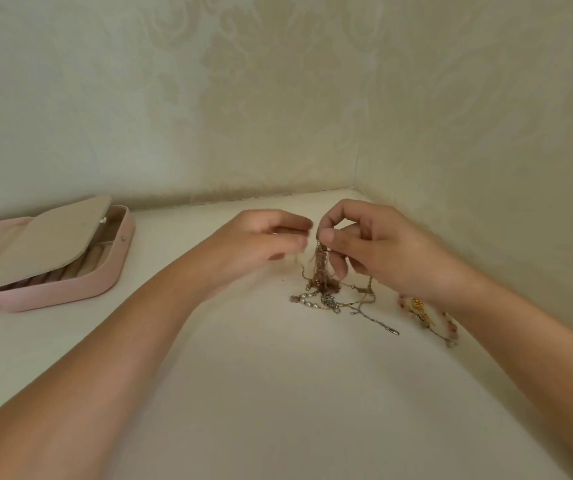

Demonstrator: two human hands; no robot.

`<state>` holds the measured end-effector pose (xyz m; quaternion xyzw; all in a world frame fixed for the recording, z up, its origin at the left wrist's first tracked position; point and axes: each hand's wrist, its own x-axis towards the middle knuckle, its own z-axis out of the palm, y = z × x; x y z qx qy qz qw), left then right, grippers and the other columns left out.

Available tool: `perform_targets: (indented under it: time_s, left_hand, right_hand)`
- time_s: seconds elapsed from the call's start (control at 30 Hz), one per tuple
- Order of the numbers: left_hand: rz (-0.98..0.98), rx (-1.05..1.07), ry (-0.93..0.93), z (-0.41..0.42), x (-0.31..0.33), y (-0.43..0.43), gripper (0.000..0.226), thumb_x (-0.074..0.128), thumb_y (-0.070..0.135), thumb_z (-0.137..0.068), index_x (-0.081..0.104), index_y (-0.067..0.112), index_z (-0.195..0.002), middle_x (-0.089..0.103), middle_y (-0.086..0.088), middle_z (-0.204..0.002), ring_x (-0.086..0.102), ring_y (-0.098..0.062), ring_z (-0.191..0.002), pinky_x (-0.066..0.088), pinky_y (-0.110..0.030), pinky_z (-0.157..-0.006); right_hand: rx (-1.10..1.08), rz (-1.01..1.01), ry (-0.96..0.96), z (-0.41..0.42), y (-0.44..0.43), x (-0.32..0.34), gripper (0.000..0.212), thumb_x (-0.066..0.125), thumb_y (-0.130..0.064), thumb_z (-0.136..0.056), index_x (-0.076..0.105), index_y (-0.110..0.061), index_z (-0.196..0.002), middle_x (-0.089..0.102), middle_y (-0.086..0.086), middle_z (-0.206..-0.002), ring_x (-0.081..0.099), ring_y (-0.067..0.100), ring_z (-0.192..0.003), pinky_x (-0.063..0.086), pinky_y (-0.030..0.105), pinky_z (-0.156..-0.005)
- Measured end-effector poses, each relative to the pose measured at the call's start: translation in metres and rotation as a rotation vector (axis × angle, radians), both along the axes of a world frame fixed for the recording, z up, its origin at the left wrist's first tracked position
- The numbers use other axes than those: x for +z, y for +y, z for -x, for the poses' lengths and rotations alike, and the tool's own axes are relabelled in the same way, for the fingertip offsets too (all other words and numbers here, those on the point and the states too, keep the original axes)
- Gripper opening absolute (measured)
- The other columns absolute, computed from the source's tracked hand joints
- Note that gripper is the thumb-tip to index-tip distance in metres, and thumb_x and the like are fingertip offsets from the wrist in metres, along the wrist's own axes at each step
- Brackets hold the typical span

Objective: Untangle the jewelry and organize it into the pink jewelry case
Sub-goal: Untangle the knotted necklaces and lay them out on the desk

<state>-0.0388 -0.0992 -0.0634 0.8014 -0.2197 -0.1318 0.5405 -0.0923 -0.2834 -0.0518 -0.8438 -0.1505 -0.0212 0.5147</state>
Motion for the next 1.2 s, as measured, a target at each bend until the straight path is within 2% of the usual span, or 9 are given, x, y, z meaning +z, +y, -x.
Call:
perform_targets:
  time_s: [0.07,0.1,0.2,0.33,0.53,0.73,0.9,1.03,1.2]
  left_hand:
    - [0.063,-0.184,0.016,0.007,-0.001,-0.005,0.020,0.067,0.012,-0.085,0.069,0.009,-0.105,0.073,-0.011,-0.096,0.068,-0.019,-0.094,0.051,-0.029,-0.093]
    - [0.090,-0.190,0.016,0.009,-0.002,-0.007,0.016,0.067,0.007,-0.086,0.069,0.006,-0.102,0.073,-0.010,-0.091,0.069,-0.018,-0.087,0.052,-0.027,-0.087]
    - [0.178,-0.104,0.006,0.010,-0.002,-0.011,0.017,0.069,0.009,-0.080,0.071,0.001,-0.095,0.075,-0.011,-0.085,0.069,-0.015,-0.074,0.055,-0.024,-0.073]
    - [0.234,-0.044,0.008,0.011,0.000,-0.012,0.021,0.070,0.018,-0.075,0.073,0.006,-0.091,0.075,-0.009,-0.084,0.070,-0.015,-0.072,0.055,-0.023,-0.069]
    - [0.438,-0.044,0.140,0.011,0.001,-0.014,0.020,0.063,0.024,-0.074,0.069,0.008,-0.083,0.069,-0.004,-0.076,0.066,-0.017,-0.069,0.054,-0.025,-0.066]
    - [0.595,-0.010,0.196,0.008,0.002,-0.013,0.013,0.062,0.019,-0.075,0.071,0.011,-0.077,0.069,-0.005,-0.080,0.064,-0.015,-0.068,0.054,-0.027,-0.073]
    - [0.745,-0.030,0.300,0.009,0.007,-0.015,0.010,0.059,0.016,-0.076,0.067,0.010,-0.072,0.061,-0.004,-0.070,0.057,-0.012,-0.059,0.051,-0.023,-0.056]
    - [0.778,-0.006,0.386,0.011,0.009,-0.015,0.010,0.059,0.022,-0.076,0.054,0.013,-0.077,0.052,-0.001,-0.070,0.045,-0.010,-0.054,0.034,-0.017,-0.044]
    - [0.853,0.026,0.425,0.009,0.010,-0.012,0.017,0.061,0.026,-0.076,0.059,0.017,-0.062,0.043,0.001,-0.073,0.038,-0.008,-0.053,0.024,-0.015,-0.041]
  right_hand:
    - [0.010,0.025,-0.022,0.000,0.001,-0.001,0.006,0.054,-0.012,-0.096,0.056,-0.016,-0.093,0.067,0.002,-0.061,0.038,0.012,-0.044,0.032,0.019,-0.045]
    - [-0.008,0.049,-0.027,0.000,0.001,0.000,0.008,0.056,-0.010,-0.095,0.056,-0.019,-0.095,0.069,0.001,-0.063,0.042,0.014,-0.047,0.035,0.020,-0.046]
    - [-0.090,0.096,-0.023,0.001,-0.001,0.004,0.010,0.059,-0.009,-0.091,0.060,-0.018,-0.096,0.068,-0.004,-0.060,0.049,0.009,-0.045,0.035,0.013,-0.044]
    - [-0.216,0.057,-0.023,0.000,-0.001,0.006,0.009,0.062,-0.005,-0.086,0.066,-0.013,-0.084,0.071,-0.001,-0.064,0.052,0.008,-0.042,0.037,0.013,-0.043]
    - [-0.294,-0.165,-0.013,-0.001,0.000,0.006,0.007,0.071,-0.009,-0.082,0.066,-0.013,-0.078,0.061,-0.003,-0.062,0.045,0.009,-0.043,0.034,0.018,-0.044]
    - [-0.075,-0.430,0.120,0.002,-0.004,0.010,0.011,0.071,-0.022,-0.072,0.073,-0.015,-0.080,0.057,-0.002,-0.067,0.044,0.007,-0.053,0.037,0.015,-0.055]
    - [-0.050,-0.586,0.191,0.002,-0.004,0.014,0.017,0.063,-0.018,-0.074,0.071,-0.010,-0.087,0.069,-0.001,-0.083,0.044,0.006,-0.050,0.040,0.012,-0.050]
    - [-0.053,-0.598,0.217,0.002,-0.003,0.016,0.009,0.055,-0.014,-0.089,0.062,-0.010,-0.087,0.062,0.001,-0.068,0.043,0.008,-0.047,0.038,0.014,-0.047]
    - [-0.241,-0.347,0.098,0.004,0.003,0.014,0.016,0.043,-0.018,-0.101,0.057,-0.012,-0.094,0.056,0.001,-0.048,0.045,0.013,-0.042,0.037,0.020,-0.046]
